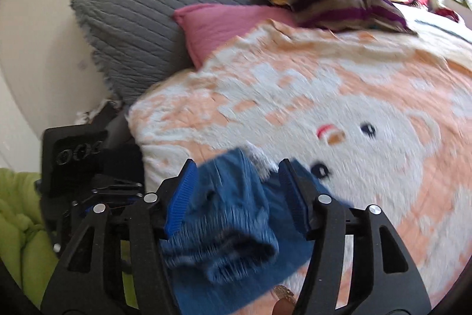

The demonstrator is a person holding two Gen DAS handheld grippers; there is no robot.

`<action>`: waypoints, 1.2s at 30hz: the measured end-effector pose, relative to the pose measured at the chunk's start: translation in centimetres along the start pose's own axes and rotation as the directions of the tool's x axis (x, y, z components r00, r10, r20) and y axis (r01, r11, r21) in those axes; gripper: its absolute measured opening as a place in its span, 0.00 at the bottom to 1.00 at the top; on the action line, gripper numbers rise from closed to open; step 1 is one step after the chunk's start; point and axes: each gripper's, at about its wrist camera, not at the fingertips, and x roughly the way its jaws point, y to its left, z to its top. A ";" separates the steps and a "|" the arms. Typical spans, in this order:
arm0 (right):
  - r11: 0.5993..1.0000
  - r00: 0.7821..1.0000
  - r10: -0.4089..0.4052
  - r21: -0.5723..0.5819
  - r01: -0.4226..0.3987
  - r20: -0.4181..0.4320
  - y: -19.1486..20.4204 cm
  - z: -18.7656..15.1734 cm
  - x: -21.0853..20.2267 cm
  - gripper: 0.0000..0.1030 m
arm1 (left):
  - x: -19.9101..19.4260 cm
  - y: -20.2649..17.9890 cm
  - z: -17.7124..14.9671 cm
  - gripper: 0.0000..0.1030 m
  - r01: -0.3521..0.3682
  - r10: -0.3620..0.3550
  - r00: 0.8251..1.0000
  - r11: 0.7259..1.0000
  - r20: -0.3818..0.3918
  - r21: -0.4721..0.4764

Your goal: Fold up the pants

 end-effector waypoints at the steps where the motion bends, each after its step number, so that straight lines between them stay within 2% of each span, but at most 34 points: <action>1: 1.000 1.000 -0.011 0.007 0.012 -0.028 0.0 -0.5 0.7 0.53 | 0.3 0.2 -0.1 0.88 -0.013 0.013 1.000 1.000 -0.013 0.001; 3: 0.999 0.996 -0.034 0.003 0.035 -0.085 0.2 -1.7 2.0 0.54 | 0.5 0.0 -0.5 0.88 -0.025 0.025 0.999 1.000 -0.024 0.002; 4: 0.996 0.986 -0.087 -0.010 0.087 -0.139 0.1 -2.4 3.1 0.54 | 0.7 -0.1 -0.8 0.89 -0.033 0.033 0.999 0.999 -0.029 0.009; 7: 0.981 0.959 -0.192 -0.038 0.188 -0.207 -0.7 -4.0 4.1 0.54 | 1.5 -0.2 -0.6 0.89 -0.043 0.043 0.998 0.999 -0.038 0.018; 8: 0.980 0.956 -0.199 -0.037 0.196 -0.215 -0.9 -4.3 4.2 0.54 | 1.7 -0.3 -0.6 0.89 -0.042 0.043 0.998 0.999 -0.041 0.022; 11: 0.983 0.962 -0.182 -0.041 0.178 -0.203 -0.7 -4.5 3.3 0.56 | 0.1 -0.9 -1.5 0.88 -0.050 0.051 0.999 0.998 -0.016 0.033; 13: 0.990 0.979 -0.141 -0.040 0.136 -0.147 0.0 -3.2 1.7 0.61 | -1.6 -0.8 -1.4 0.87 -0.092 0.090 0.995 0.995 0.040 0.036; 15: 0.992 0.987 -0.118 -0.057 0.113 -0.105 0.7 -1.7 1.2 0.65 | -2.9 -0.3 -1.0 0.80 -0.157 0.154 0.985 0.987 0.076 0.032; 17: 0.988 0.983 -0.136 -0.094 0.125 -0.126 1.1 -0.4 2.4 0.65 | -2.8 0.1 -0.5 0.55 -0.244 0.240 0.967 0.969 0.079 0.036; 18: 0.987 0.979 -0.134 -0.105 0.119 -0.153 1.1 0.2 3.6 0.61 | -2.5 0.3 -0.3 0.48 -0.272 0.268 0.960 0.961 0.077 0.045; 19: 0.989 0.975 -0.122 -0.105 0.104 -0.183 0.9 0.6 4.8 0.55 | -2.0 0.3 -0.3 0.33 -0.286 0.282 0.957 0.957 0.066 0.059; 20: 0.991 0.971 -0.111 -0.101 0.091 -0.212 0.6 0.9 6.0 0.46 | -1.6 0.4 -0.5 0.24 -0.298 0.294 0.954 0.952 0.055 0.068; 21: 0.991 0.966 -0.111 -0.102 0.089 -0.235 0.4 0.9 6.8 0.43 | -1.1 0.3 -0.7 0.23 -0.307 0.305 0.951 0.948 0.039 0.078; 23: 0.986 0.940 -0.149 -0.123 0.116 -0.306 0.0 0.5 9.1 0.38 | -0.7 -0.1 -1.7 0.23 -0.325 0.326 0.945 0.938 0.012 0.120; 25: 0.987 0.934 -0.123 -0.141 0.079 -0.336 0.4 -0.4 9.8 0.24 | 0.0 -0.6 -2.3 0.23 -0.353 0.357 0.934 0.922 0.004 0.157; 26: 0.984 0.933 -0.120 -0.162 0.067 -0.340 0.9 -0.7 9.9 0.12 | 0.2 -0.8 -2.5 0.22 -0.358 0.363 0.932 0.918 0.000 0.167; 27: 0.979 0.934 -0.140 -0.186 0.081 -0.328 1.4 -0.8 9.8 0.05 | 0.3 -1.0 -2.7 0.22 -0.358 0.364 0.931 0.917 -0.002 0.177; 29: 0.959 0.926 -0.233 -0.230 0.167 -0.298 1.9 -0.6 9.8 0.05 | 0.3 -1.2 -2.9 0.22 -0.361 0.367 0.930 0.914 0.002 0.186; 33: 0.949 0.910 -0.276 -0.238 0.208 -0.309 1.8 -1.2 11.2 0.05 | -0.2 -1.0 -3.4 0.22 -0.344 0.348 0.938 0.924 0.005 0.168; 36: 0.955 0.917 -0.275 -0.193 0.226 -0.288 1.2 -0.9 10.6 0.08 | -0.5 -0.9 -3.7 0.22 -0.336 0.339 0.941 0.929 0.006 0.155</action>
